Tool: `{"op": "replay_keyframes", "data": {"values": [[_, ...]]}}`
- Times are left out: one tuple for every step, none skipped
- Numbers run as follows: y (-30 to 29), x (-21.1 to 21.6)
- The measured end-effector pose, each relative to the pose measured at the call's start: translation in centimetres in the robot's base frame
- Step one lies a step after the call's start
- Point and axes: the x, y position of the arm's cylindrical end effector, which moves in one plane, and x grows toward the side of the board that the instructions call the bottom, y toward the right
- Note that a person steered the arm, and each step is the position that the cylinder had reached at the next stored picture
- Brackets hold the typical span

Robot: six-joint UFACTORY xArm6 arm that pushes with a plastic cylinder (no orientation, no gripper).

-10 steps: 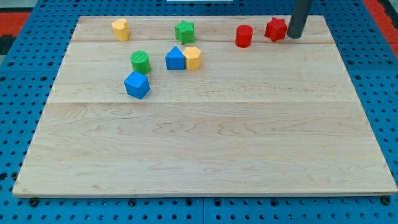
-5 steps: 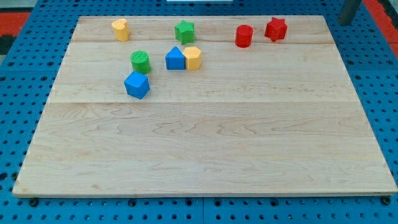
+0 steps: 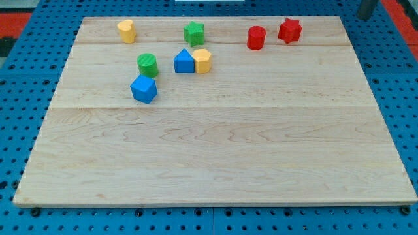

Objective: Point your arm towards the red circle

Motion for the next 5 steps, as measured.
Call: {"op": "replay_keyframes", "data": {"values": [[-0.4, 0.0], [-6.8, 0.4], [-13.7, 1.5], [-16.4, 0.4], [-19.4, 0.3]]}}
